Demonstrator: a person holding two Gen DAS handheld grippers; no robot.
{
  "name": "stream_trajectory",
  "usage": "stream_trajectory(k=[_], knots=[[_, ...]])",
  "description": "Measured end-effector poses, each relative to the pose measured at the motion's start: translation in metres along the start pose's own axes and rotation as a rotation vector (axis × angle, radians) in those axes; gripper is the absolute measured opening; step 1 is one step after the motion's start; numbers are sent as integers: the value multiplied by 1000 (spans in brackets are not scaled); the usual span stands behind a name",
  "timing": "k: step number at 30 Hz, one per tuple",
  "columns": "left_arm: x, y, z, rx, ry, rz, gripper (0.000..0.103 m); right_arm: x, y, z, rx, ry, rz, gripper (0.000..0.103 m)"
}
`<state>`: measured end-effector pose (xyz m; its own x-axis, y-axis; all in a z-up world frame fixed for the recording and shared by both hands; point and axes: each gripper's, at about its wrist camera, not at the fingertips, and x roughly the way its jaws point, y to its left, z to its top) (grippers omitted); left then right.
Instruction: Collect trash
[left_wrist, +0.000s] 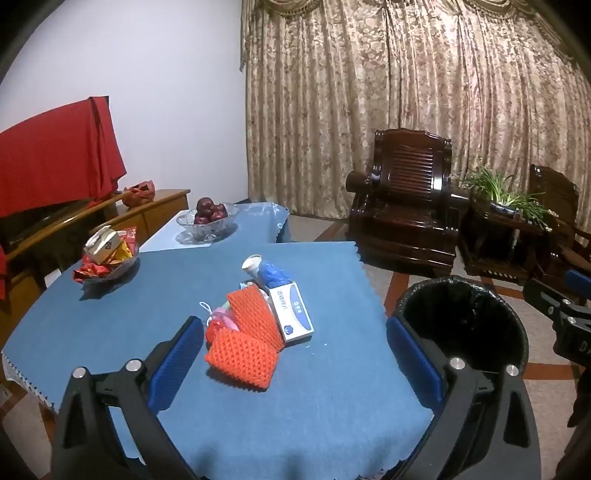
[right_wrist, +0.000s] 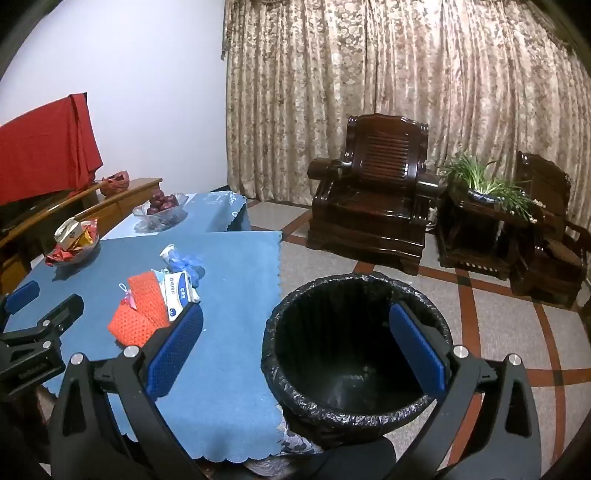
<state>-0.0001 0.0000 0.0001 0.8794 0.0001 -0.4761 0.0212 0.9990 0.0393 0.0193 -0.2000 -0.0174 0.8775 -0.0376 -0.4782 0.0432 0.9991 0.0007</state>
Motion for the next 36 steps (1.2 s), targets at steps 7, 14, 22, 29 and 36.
stream_trajectory(k=[7,14,22,29,36], knots=[[0,5,1,-6,1,3,97,-1,-1,1,-4,0,-3,98],[0,0,1,7,-4,4,97,-1,0,1,-7,-2,-5,98],[-1,0,0,7,-5,3,97,-1,0,0,-6,-4,-5,98],[-1,0,0,8,-6,3,97,-2,0,0,-8,-3,-8,98],[-1,0,0,7,-6,4,97,-2,0,0,-9,-3,-7,98]])
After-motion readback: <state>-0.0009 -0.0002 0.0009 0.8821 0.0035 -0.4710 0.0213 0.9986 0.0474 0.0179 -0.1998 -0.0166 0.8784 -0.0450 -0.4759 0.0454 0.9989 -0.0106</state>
